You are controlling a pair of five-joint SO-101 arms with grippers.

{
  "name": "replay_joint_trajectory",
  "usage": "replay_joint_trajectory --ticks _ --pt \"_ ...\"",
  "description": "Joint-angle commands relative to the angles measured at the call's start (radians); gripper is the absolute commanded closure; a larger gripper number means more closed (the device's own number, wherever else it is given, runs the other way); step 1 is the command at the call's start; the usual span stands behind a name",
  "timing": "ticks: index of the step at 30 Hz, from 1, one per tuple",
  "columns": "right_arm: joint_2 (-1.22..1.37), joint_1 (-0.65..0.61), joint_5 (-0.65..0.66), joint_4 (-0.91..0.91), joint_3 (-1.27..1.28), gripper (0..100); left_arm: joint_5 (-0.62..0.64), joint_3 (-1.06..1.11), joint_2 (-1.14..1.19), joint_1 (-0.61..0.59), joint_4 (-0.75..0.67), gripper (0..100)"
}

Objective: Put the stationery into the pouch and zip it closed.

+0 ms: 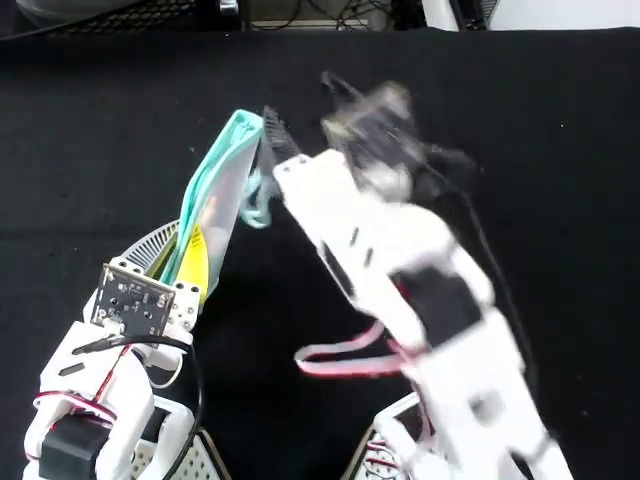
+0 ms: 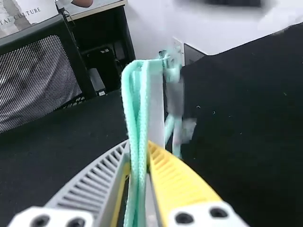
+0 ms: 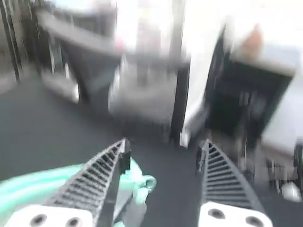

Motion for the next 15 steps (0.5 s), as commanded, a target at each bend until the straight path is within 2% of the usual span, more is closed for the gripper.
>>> replay_joint_trajectory --ticks 1,5,7,9,11,15 --pt "-0.162 -0.011 0.002 0.048 -0.031 80.0 -0.011 0.001 -0.002 -0.004 0.017 97" --pt "-0.26 0.003 0.003 0.167 0.03 83.8 -0.011 -0.002 -0.002 -0.005 0.015 97" --pt "-0.302 0.072 0.048 0.244 0.084 90.7 -0.011 -0.031 -0.002 -0.019 0.017 97" --pt "-0.34 0.169 0.109 0.265 0.163 99.3 -0.011 -0.074 -0.002 -0.073 0.017 97" --pt "-0.377 0.281 0.138 0.258 0.278 96.3 -0.011 -0.12 -0.002 -0.153 0.017 97" --pt "-0.444 0.408 0.15 0.172 0.556 98.4 -0.011 -0.216 -0.002 -0.297 0.015 97"
